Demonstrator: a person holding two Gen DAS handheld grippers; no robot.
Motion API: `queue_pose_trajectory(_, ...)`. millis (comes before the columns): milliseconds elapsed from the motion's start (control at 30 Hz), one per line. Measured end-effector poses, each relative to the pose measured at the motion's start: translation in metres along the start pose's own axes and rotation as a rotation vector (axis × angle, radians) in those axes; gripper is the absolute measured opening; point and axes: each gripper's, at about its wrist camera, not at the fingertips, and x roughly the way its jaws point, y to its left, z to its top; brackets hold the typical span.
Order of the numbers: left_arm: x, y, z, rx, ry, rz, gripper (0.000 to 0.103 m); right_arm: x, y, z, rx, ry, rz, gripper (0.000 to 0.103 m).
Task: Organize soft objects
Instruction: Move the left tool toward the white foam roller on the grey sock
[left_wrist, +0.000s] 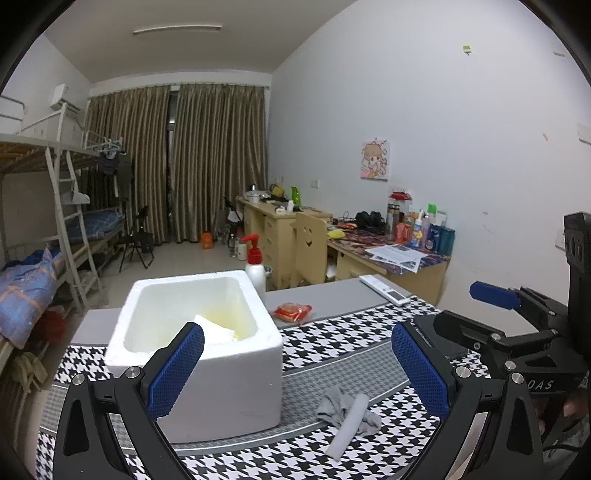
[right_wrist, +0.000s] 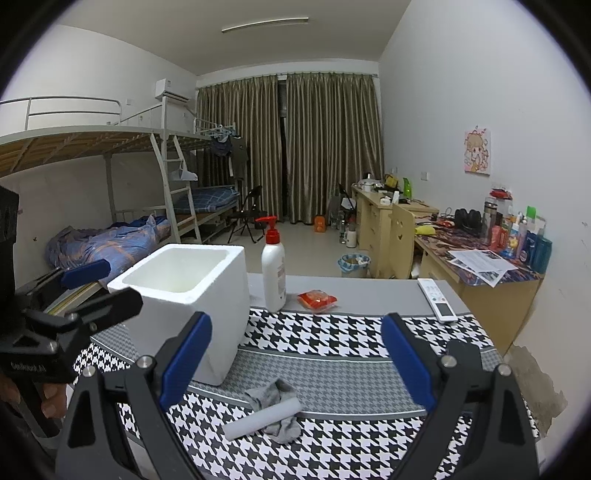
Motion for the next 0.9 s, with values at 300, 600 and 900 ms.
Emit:
queue_pose_trajectory(300,0.008,-0.012,-0.012,0.018,0.023,-0.014,0.102,0.002,-0.009,-0.012,0.022,0.019,-0.018,0.095)
queue_pose_trajectory(600,0.012,-0.014,-0.022,0.017,0.037,-0.009,0.102,-0.001,-0.014,-0.018,0.034,0.025,-0.029,0.095)
queue_pose_trajectory(900,0.017,-0.018,-0.031,0.028,0.065,-0.024,0.102,0.002,-0.019,-0.027,0.054,0.045,-0.043,0.095)
